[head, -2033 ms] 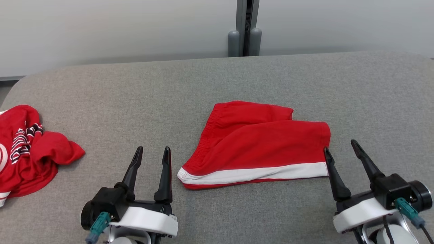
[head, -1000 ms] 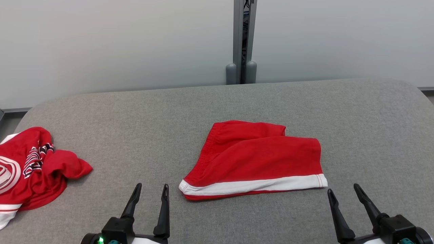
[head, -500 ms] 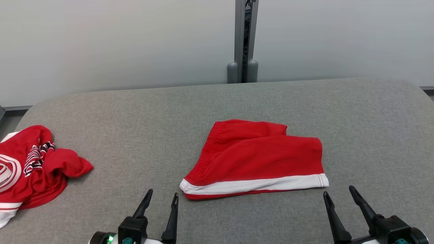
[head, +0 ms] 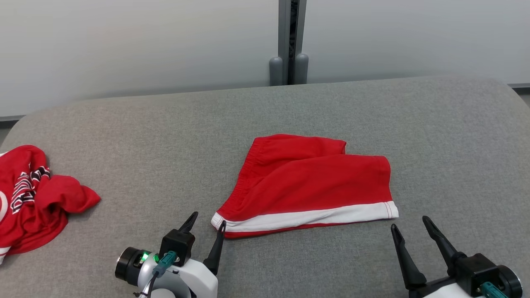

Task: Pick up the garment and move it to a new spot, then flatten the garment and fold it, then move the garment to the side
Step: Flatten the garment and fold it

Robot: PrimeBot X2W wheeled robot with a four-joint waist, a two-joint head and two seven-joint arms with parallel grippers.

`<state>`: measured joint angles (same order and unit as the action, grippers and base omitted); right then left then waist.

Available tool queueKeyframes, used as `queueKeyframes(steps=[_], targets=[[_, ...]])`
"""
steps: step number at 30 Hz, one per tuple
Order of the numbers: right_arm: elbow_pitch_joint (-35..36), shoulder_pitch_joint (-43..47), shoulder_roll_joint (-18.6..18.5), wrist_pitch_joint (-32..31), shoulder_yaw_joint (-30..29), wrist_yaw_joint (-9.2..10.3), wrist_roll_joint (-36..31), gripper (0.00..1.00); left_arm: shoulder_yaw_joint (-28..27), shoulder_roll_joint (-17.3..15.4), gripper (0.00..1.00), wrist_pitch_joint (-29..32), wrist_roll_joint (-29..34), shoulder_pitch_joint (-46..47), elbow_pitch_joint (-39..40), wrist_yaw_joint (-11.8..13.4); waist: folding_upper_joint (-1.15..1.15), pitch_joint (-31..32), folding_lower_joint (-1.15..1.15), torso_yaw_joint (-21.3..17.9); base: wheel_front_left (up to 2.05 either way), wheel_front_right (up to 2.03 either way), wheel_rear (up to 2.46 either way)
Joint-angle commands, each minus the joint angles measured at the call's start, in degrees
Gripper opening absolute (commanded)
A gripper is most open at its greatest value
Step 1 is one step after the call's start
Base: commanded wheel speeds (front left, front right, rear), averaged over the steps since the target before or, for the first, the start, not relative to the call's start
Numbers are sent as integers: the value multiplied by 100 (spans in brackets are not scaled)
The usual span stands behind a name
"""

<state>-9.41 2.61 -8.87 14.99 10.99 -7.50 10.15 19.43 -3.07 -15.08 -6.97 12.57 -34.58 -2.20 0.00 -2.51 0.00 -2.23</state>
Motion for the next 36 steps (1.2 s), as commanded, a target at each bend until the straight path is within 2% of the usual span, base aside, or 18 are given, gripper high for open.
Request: queueKeyframes(steps=[1,13,15,16,17,18,20,21,30,36], targets=[[39,-128,-21,29,3,1,-3,100,33,-34,100,26,-32,239,-308,-86,0,-95,0,-63,0,0,0],[63,-313,-61,29,-21,1,-8,100,209,-16,100,44,-123,1008,-1433,-273,0,-443,0,-156,0,0,0],[69,-336,-70,28,-26,1,-10,100,267,-15,93,34,-133,1054,-1542,-297,0,-472,0,-160,0,0,0],[68,-336,-74,29,-31,1,-13,100,296,-14,76,28,-135,1060,-1572,-317,0,-485,0,-163,0,0,0],[67,-334,-77,29,-35,1,-18,100,332,-12,47,28,-136,1061,-1608,-332,0,-494,0,-167,0,0,0],[68,-334,-80,29,-42,1,-19,100,349,-13,41,28,-144,1065,-1622,-329,0,-503,0,-171,0,0,0],[72,-366,-86,29,-52,1,-24,100,394,-16,10,21,-161,1062,-1640,-353,0,-519,0,-173,0,0,0],[74,-378,-88,29,-57,1,-24,100,420,-13,0,18,-167,1053,-1641,-360,0,-522,0,-171,0,0,0],[-118,-494,-27,28,-126,1,8,100,344,-4,0,-8,-415,897,-1404,-339,0,-548,0,-107,0,0,0],[-1188,-923,-8,29,-46,1,449,100,309,-1,0,-11,-762,691,-916,-424,0,-612,0,26,0,0,0]])
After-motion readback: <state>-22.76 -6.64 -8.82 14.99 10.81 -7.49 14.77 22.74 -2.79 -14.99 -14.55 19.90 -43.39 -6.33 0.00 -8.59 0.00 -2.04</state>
